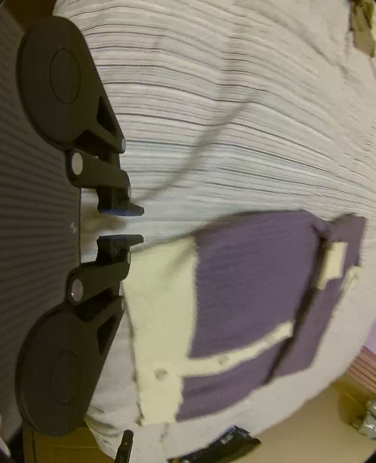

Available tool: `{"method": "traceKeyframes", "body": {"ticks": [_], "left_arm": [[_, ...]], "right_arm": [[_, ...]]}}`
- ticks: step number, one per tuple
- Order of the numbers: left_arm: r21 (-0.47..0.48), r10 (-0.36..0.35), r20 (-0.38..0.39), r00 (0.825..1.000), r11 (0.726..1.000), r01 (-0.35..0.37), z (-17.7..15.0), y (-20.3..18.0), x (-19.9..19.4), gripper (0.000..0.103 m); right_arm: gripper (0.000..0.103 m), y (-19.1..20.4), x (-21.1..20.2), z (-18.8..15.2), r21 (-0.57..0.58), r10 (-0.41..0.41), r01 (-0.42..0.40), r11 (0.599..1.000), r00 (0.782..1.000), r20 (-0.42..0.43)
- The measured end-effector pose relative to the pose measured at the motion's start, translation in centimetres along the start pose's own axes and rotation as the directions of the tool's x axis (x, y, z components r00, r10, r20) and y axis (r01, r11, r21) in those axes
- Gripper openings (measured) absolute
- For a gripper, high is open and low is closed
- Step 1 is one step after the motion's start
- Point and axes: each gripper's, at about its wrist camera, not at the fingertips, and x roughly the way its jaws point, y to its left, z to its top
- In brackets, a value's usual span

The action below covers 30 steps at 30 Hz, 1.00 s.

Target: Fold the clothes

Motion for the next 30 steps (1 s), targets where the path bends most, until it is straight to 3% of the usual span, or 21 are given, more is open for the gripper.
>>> {"method": "traceKeyframes", "body": {"ticks": [3, 7, 11, 14, 19, 21, 22, 23, 25, 28, 30], "left_arm": [[0.013, -0.032, 0.098, 0.995, 0.999, 0.031, 1.2, -1.5, 0.5, 0.008], [0.039, -0.066, 0.210, 0.975, 0.998, 0.059, 1.9, -3.6, 3.8, 0.009], [0.064, -0.040, 0.225, 0.974, 0.998, 0.026, -1.1, -4.0, 6.9, 0.009], [0.101, -0.041, 0.305, 0.952, 0.995, 0.011, -4.2, -3.7, 6.8, 0.010], [0.097, -0.039, 0.391, 0.920, 0.995, 0.001, -8.5, -3.6, 5.6, 0.009], [0.083, -0.007, 0.392, 0.920, 0.996, -0.028, -10.1, -4.1, 4.4, 0.010], [0.054, 0.016, 0.370, 0.929, 0.998, -0.039, -10.8, -4.5, 3.3, 0.010], [0.021, 0.034, 0.340, 0.940, 0.999, -0.044, -11.4, -4.8, 2.1, 0.014], [0.013, 0.030, 0.334, 0.942, 0.999, -0.036, -12.9, -5.6, -0.3, 0.020], [0.056, 0.052, 0.400, 0.915, 0.995, -0.081, -15.1, -7.2, -3.5, 0.024], [0.059, 0.069, 0.416, 0.907, 0.993, -0.103, -16.4, -8.1, -5.3, 0.025]], "right_arm": [[0.042, 0.9, -0.7, 1.5, 0.010, 0.041, -0.042, 0.999, 0.992, 0.117], [0.042, 2.5, 2.1, 3.1, -0.018, 0.076, -0.074, 0.997, 0.975, 0.208], [0.042, 3.7, 6.4, 1.5, -0.078, 0.086, -0.067, 0.995, 0.962, 0.260], [0.042, 4.6, 7.1, -0.8, -0.161, 0.055, -0.001, 0.987, 0.942, 0.331], [0.042, 5.0, 6.7, -3.6, -0.152, 0.023, 0.045, 0.987, 0.909, 0.416], [0.042, 5.0, 5.8, -5.2, -0.124, 0.008, 0.052, 0.991, 0.899, 0.438], [0.042, 4.9, 5.1, -6.1, -0.102, 0.002, 0.048, 0.994, 0.900, 0.437], [0.042, 4.8, 4.1, -6.9, -0.068, 0.000, 0.030, 0.997, 0.913, 0.408], [0.042, 4.7, 2.0, -8.5, -0.002, 0.004, -0.004, 1.000, 0.935, 0.355], [0.043, 4.3, -2.2, -10.9, 0.050, 0.062, -0.089, 0.995, 0.919, 0.390], [0.043, 4.3, -4.3, -12.5, 0.072, 0.079, -0.120, 0.990, 0.905, 0.417]]}}
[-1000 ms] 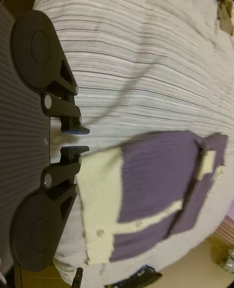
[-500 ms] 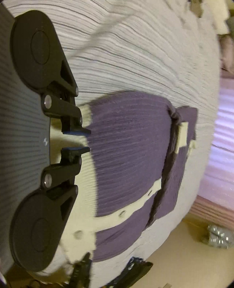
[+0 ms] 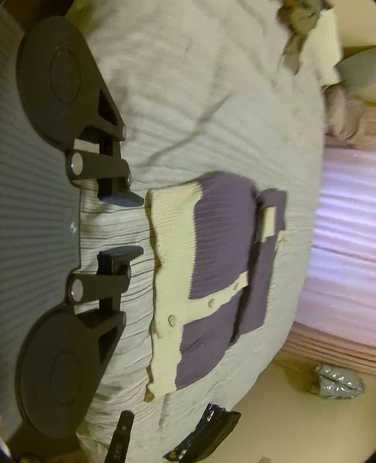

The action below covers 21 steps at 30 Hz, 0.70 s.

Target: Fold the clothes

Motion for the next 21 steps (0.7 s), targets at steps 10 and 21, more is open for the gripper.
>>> {"method": "traceKeyframes", "body": {"ticks": [10, 21], "left_arm": [[0.092, 0.044, 0.087, 0.995, 0.994, -0.052, -1.8, -3.6, -8.2, 0.044], [0.140, 0.049, 0.143, 0.988, 0.988, -0.069, -3.3, -5.6, -12.2, 0.049]], "right_arm": [[0.078, 1.9, -9.6, -2.3, 0.012, 0.060, -0.062, 0.998, 0.994, 0.093], [0.078, 3.5, -14.6, -3.5, -0.044, 0.099, -0.093, 0.995, 0.979, 0.178]]}}
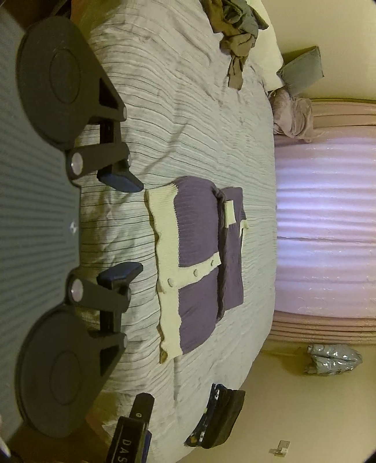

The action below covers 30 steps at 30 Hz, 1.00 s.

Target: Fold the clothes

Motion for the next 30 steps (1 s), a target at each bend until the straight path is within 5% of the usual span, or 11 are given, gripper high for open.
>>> {"method": "traceKeyframes", "body": {"ticks": [21, 30], "left_arm": [[-0.005, 0.011, 0.059, 0.998, 1.000, -0.010, -0.8, 0.7, -3.8, 0.053], [-0.009, 0.014, 0.004, 1.000, 1.000, -0.014, -0.1, 1.1, -0.7, 0.054]], "right_arm": [[0.078, 0.1, -3.6, -0.5, -0.005, 0.009, -0.008, 1.000, 0.998, 0.058], [0.078, -0.1, -1.7, -0.2, -0.007, -0.008, 0.008, 1.000, 1.000, 0.023]]}}
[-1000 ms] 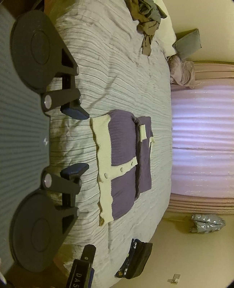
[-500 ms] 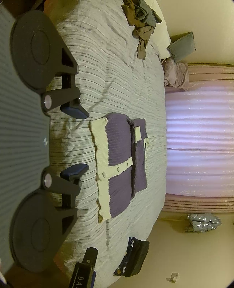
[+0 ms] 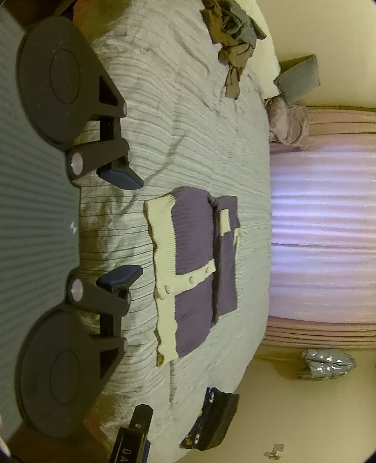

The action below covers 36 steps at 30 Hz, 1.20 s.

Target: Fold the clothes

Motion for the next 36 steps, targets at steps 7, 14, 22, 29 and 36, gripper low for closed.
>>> {"method": "traceKeyframes", "body": {"ticks": [7, 14, 22, 29, 36], "left_arm": [[0.012, -0.001, -0.078, 0.997, 1.000, 0.002, 1.4, -0.8, 4.7, 0.054], [0.011, 0.012, -0.127, 0.992, 1.000, -0.010, 3.1, -1.2, 7.6, 0.054], [0.018, 0.027, -0.151, 0.988, 1.000, -0.025, 4.3, -1.0, 8.8, 0.054], [0.010, 0.033, -0.169, 0.985, 0.999, -0.032, 4.9, -0.6, 10.1, 0.054], [-0.008, 0.020, -0.192, 0.981, 1.000, -0.022, 5.2, -0.3, 12.2, 0.055]], "right_arm": [[0.078, -0.8, 4.6, 0.8, -0.008, -0.036, 0.035, 0.999, 0.995, -0.088], [0.078, -0.5, 8.1, 2.7, -0.038, -0.047, 0.042, 0.998, 0.987, -0.154], [0.078, 0.9, 10.6, 3.9, -0.072, 0.008, -0.022, 0.997, 0.982, -0.186], [0.078, 1.7, 12.5, 4.5, -0.092, 0.029, -0.048, 0.995, 0.978, -0.206], [0.078, 1.5, 14.5, 5.0, -0.102, 0.033, -0.057, 0.993, 0.974, -0.223]]}}
